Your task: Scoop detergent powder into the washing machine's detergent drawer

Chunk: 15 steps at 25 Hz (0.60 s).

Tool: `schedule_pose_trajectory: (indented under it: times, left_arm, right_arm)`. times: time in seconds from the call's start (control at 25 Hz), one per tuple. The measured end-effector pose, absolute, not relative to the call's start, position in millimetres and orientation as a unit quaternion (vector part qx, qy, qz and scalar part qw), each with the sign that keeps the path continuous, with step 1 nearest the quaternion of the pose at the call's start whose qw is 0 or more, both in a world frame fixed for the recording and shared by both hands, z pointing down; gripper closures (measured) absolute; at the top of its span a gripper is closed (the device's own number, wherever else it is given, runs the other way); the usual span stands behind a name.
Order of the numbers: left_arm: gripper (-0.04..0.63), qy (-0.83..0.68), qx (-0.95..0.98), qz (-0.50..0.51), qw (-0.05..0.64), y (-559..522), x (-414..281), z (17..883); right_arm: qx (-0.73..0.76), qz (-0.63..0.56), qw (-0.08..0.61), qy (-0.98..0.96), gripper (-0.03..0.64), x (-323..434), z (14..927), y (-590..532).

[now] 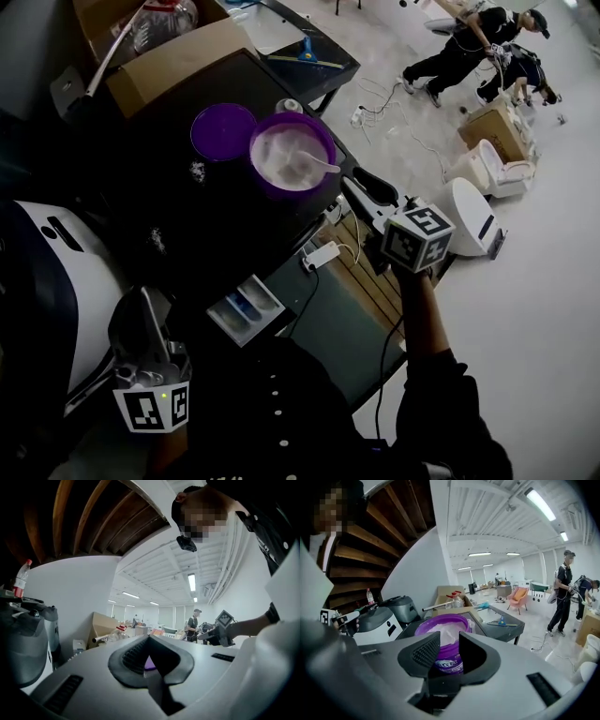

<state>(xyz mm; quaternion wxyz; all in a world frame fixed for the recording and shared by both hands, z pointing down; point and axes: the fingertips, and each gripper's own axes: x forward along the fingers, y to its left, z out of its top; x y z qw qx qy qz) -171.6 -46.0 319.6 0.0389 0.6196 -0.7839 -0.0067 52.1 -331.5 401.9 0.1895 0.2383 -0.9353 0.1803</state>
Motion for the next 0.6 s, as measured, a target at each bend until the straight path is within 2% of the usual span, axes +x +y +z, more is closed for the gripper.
schedule_pose_trajectory:
  times: [0.2, 0.36, 0.4, 0.48, 0.6]
  left_arm:
    - [0.581, -0.788, 0.613, 0.001, 0.056, -50, -179, 336]
    - [0.581, -0.789, 0.610, 0.002, 0.066, -55, -180, 342]
    - [0.581, -0.790, 0.610, 0.002, 0.068, -57, -181, 344]
    - [0.581, -0.789, 0.610, 0.003, 0.072, -59, -181, 348]
    - [0.581, -0.787, 0.612, 0.003, 0.076, -63, -181, 352]
  right_arm:
    - [0.202, 0.192, 0.229, -0.933, 0.476, 33, 425, -340]
    - [0.190, 0.198, 0.228, -0.934, 0.477, 29, 425, -342]
    - [0.188, 0.195, 0.231, -0.935, 0.486, 28, 425, -342]
    - [0.184, 0.182, 0.241, -0.935, 0.559, 27, 428, -342]
    - [0.174, 0.165, 0.246, -0.939, 0.581, 25, 427, -340]
